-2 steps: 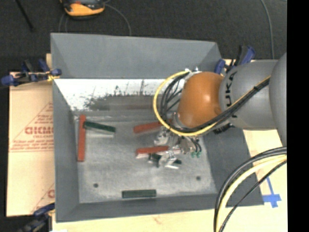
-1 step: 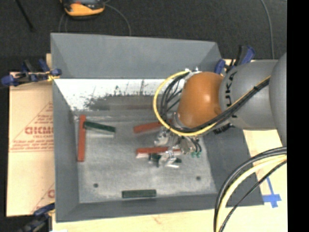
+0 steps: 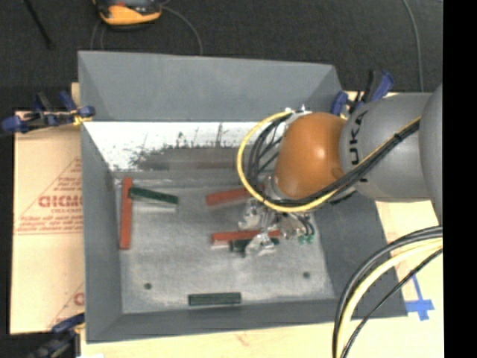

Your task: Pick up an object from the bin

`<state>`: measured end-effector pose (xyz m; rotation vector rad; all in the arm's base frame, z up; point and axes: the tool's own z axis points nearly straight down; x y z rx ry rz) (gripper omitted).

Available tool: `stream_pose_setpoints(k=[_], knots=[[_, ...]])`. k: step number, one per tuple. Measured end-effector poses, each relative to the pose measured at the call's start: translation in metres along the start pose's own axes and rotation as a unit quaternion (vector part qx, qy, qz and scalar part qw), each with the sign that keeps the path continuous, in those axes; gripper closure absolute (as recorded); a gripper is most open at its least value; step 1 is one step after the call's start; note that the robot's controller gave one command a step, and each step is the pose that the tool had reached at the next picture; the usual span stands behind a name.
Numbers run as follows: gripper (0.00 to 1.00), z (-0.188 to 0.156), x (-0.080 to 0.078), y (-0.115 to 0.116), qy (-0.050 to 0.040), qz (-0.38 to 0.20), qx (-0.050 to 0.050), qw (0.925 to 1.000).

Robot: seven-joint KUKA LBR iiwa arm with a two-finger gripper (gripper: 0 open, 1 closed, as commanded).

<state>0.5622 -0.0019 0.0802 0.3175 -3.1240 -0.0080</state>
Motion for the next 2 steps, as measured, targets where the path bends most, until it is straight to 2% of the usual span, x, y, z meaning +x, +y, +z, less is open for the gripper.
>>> stream_pose_setpoints(k=[1, 2], knots=[[1.0, -0.025, 0.001, 0.027, 0.0004, -0.067, 0.003, 0.9978], [1.0, -0.146, 0.074, 0.007, -0.0013, -0.067, 0.003, 0.9978]])
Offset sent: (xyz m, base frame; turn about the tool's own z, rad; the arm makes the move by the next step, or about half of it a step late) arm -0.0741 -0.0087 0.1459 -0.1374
